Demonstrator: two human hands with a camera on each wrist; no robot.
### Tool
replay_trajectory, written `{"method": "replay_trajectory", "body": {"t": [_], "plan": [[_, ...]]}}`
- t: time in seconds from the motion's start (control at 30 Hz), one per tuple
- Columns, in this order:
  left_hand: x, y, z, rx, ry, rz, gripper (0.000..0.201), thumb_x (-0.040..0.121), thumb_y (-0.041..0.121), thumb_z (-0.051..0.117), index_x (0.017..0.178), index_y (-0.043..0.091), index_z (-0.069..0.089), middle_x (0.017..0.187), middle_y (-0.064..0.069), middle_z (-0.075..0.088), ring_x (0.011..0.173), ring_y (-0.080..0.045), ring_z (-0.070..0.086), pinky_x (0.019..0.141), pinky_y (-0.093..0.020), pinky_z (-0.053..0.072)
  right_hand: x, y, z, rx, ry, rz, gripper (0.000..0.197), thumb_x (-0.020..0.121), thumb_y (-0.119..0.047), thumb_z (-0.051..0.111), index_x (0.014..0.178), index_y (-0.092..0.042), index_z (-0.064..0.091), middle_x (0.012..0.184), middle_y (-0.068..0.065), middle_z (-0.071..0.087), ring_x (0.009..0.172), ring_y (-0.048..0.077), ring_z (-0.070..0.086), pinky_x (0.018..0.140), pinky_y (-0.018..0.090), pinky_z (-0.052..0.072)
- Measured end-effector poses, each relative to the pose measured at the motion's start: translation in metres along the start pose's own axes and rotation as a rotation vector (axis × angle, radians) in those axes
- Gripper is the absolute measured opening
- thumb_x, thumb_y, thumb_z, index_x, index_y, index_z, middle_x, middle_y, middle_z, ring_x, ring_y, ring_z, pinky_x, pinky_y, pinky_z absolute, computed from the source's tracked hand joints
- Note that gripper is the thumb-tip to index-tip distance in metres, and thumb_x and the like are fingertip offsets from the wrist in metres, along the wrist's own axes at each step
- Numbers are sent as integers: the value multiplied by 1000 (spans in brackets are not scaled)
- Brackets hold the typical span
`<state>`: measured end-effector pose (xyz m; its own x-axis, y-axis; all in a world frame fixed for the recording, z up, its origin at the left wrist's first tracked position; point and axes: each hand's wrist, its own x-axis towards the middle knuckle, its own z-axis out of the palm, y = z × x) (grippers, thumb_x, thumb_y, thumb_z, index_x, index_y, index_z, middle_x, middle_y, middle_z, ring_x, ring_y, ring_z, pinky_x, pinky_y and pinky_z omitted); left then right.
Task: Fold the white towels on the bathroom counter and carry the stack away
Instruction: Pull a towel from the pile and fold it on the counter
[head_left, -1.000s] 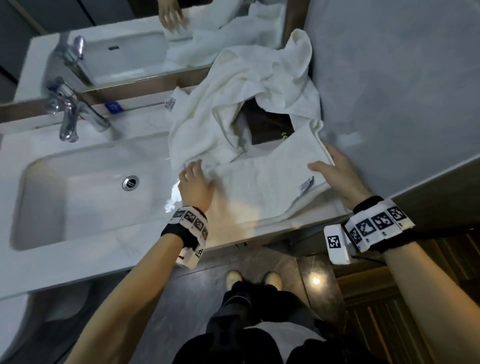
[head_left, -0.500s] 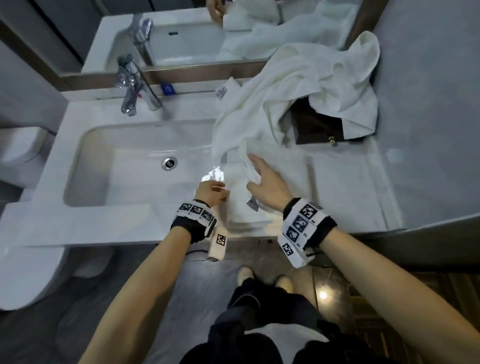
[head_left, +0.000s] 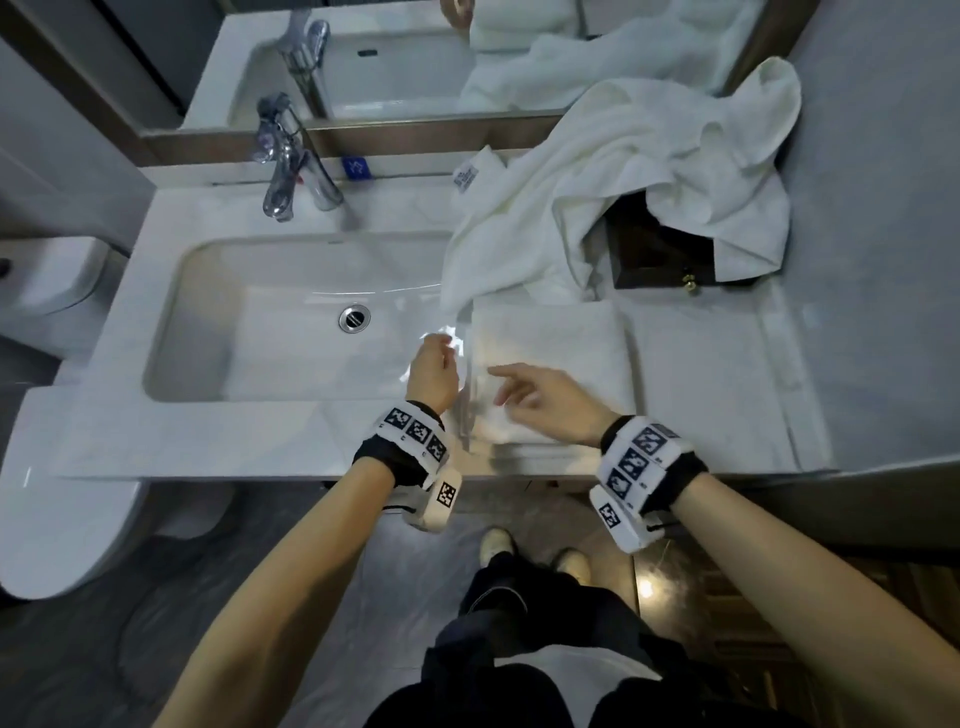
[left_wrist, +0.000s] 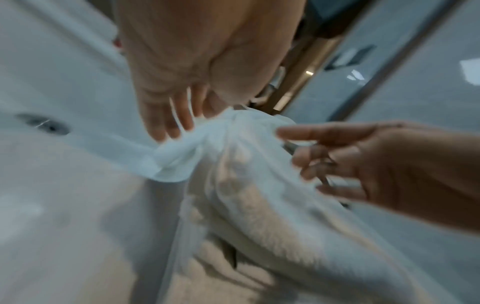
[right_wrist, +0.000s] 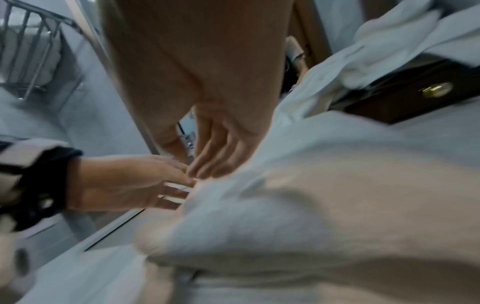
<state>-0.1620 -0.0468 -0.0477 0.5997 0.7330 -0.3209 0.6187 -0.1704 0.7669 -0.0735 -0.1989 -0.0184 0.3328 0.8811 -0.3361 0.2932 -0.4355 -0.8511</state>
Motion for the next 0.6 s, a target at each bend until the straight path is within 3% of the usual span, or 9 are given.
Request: {"method": "replay_trajectory", "body": {"t": [0.1, 0.17, 0.23, 0.33, 0.47, 0.6], "plan": [[-9, 20, 9, 214, 168, 310, 43, 96, 1, 35, 138, 0, 34, 143, -19, 38, 132, -30, 36, 110, -30, 26, -10, 23, -33, -7, 519, -24, 38, 87, 6, 47, 120, -8, 59, 111, 5, 60, 105, 22, 58, 93, 27, 46], [-14, 32, 26, 411, 103, 488, 48, 98, 7, 32, 145, 5, 25, 154, -14, 25, 145, -28, 18, 120, -37, 14, -13, 38, -47, -202, 702, 27, 40, 91, 2, 41, 129, -6, 52, 132, 10, 51, 124, 25, 47, 106, 29, 35], [-15, 37, 44, 594, -7, 536, 50, 101, 18, 27, 150, 16, 14, 159, -5, 10, 148, -26, -1, 120, -47, 3, -10, 49, -49, -316, 638, 68, 45, 97, -5, 36, 142, -7, 36, 151, 10, 33, 141, 24, 26, 115, 26, 18], [-9, 34, 59, 793, -93, 448, 52, 102, 34, 19, 150, 24, 4, 161, -1, 0, 146, -31, -14, 115, -60, -7, 1, 61, -37, -447, 483, 79, 51, 101, -15, 29, 150, -10, 14, 160, 6, 6, 148, 20, 0, 120, 29, 2], [-6, 23, 56, 780, -115, 336, 54, 101, 40, 18, 150, 23, 5, 160, -2, 8, 146, -34, -11, 115, -62, 0, 11, 70, -23, -618, 442, 86, 57, 101, -30, 29, 151, -15, 5, 161, 5, -3, 148, 21, -8, 121, 35, -3], [-17, 12, 53, 836, -120, 253, 64, 99, 48, 17, 150, 18, -7, 160, -6, -10, 143, -39, -18, 114, -64, 0, 10, 81, -12, -757, 367, 49, 70, 95, -48, 32, 151, -23, 0, 160, 2, -9, 147, 22, -13, 119, 51, 3]]}}
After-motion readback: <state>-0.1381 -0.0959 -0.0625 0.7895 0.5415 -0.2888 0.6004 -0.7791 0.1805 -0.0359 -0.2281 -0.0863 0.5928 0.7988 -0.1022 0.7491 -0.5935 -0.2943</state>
